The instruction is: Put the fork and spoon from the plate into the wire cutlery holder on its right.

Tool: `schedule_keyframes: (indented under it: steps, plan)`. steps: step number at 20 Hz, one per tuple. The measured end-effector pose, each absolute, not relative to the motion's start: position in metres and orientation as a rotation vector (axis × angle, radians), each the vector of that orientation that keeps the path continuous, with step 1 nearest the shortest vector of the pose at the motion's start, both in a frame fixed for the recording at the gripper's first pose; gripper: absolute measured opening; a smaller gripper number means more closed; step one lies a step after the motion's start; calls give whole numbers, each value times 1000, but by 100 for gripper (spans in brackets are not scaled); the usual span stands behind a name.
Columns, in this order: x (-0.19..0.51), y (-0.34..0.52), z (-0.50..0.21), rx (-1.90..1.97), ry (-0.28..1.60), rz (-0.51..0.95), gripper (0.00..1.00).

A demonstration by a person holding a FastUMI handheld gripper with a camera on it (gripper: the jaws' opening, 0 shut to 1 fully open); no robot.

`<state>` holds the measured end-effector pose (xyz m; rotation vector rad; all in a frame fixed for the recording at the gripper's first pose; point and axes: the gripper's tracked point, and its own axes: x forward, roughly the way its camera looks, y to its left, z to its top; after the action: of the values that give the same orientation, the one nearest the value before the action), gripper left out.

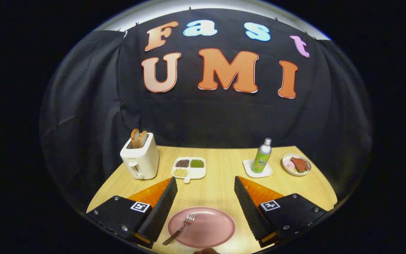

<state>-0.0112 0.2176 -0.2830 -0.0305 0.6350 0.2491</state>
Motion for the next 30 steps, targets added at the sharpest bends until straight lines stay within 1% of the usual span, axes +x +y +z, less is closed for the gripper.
schedule_keyframes:
  steps: [4,8,12,15,19,20,21,22,23,24,25,26,28,30]
  plan:
    - [-38,232,-343,-11,825,242,98]
    - [-67,243,-389,-25,977,254,98]
    - [-89,246,-432,-58,1100,256,98]
    - [-94,244,-459,-68,1176,245,96]
    - [-110,249,-487,-45,1298,248,83]
    - [-114,250,-490,-45,1318,247,77]
    - [-115,251,-493,-44,1330,245,74]
    - [-116,252,-495,-43,1335,248,67]
    - [-117,251,-497,-49,1343,248,63]
    - [-118,247,-496,-52,1346,238,52]
    - [-118,245,-498,-60,1352,227,45]
    - [-119,243,-499,-62,1361,211,30]
    - [-123,239,-499,-60,1379,199,17]
    - [-130,239,-500,-62,1405,217,14]
